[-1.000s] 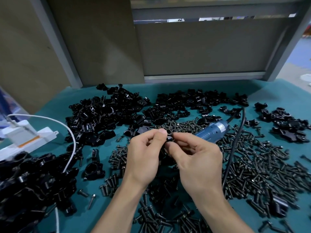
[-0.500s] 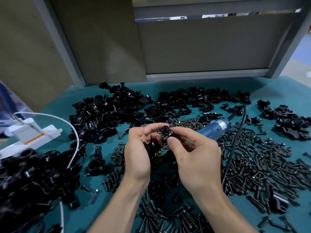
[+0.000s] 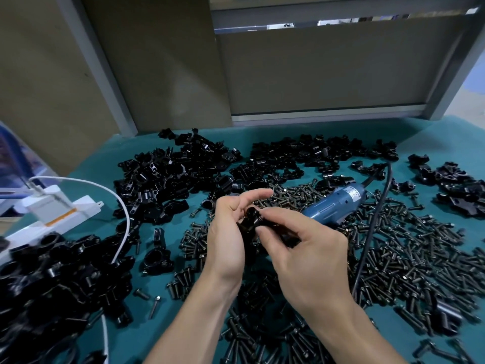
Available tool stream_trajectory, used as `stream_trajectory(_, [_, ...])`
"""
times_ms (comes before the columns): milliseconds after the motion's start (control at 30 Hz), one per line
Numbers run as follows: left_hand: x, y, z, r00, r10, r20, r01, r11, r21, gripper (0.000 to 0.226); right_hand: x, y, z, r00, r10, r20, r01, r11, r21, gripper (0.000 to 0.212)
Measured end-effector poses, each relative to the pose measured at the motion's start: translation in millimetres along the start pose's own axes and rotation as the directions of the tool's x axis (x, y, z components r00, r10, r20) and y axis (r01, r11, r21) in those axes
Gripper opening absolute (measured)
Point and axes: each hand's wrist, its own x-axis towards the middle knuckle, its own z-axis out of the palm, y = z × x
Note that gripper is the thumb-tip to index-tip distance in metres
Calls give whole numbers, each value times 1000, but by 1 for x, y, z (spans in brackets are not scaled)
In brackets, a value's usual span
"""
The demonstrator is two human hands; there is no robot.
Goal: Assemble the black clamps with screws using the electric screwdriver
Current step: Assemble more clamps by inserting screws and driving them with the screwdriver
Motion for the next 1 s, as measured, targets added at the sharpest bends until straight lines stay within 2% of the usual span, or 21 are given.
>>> stream_trajectory(167, [0,-1,-2,1000,21,-23,-20,999,35,60,-1,1,4,990,-138,-14,136,986,-99,41])
stream_trajectory(300, [-2,-1,-2,999,29,-20,-28,998,54,58,1,0,3,958,-287,-3,280,935,-219,31])
stream_trajectory(367, [-3,-1,-2,1000,24,6,-24,1000,10,56,1,1,3,950,-313,-8,302,923,-239,30])
stream_trajectory(500, [-1,1,-5,990,-30,140,56,982,-183,65,-1,3,2,972,-232,-40,223,961,-162,37])
stream_trajectory(633, [5,-2,-9,962,-143,234,207,939,-275,74,0,3,2,978,-207,-35,200,970,-141,38])
stream_trajectory(700, [7,0,-10,959,-173,224,228,941,-250,71,1,4,1,981,-190,-43,184,975,-126,36])
stream_trajectory(800, [8,1,-10,965,-182,188,204,973,-105,54,2,3,1,988,-154,-25,151,982,-110,33])
stream_trajectory(867, [10,0,-12,960,-199,196,213,976,-52,48,3,1,0,997,-72,7,72,996,-44,33])
stream_trajectory(1000, [11,2,-18,937,-261,232,294,948,-121,50,6,2,-2,994,88,60,-91,995,42,35])
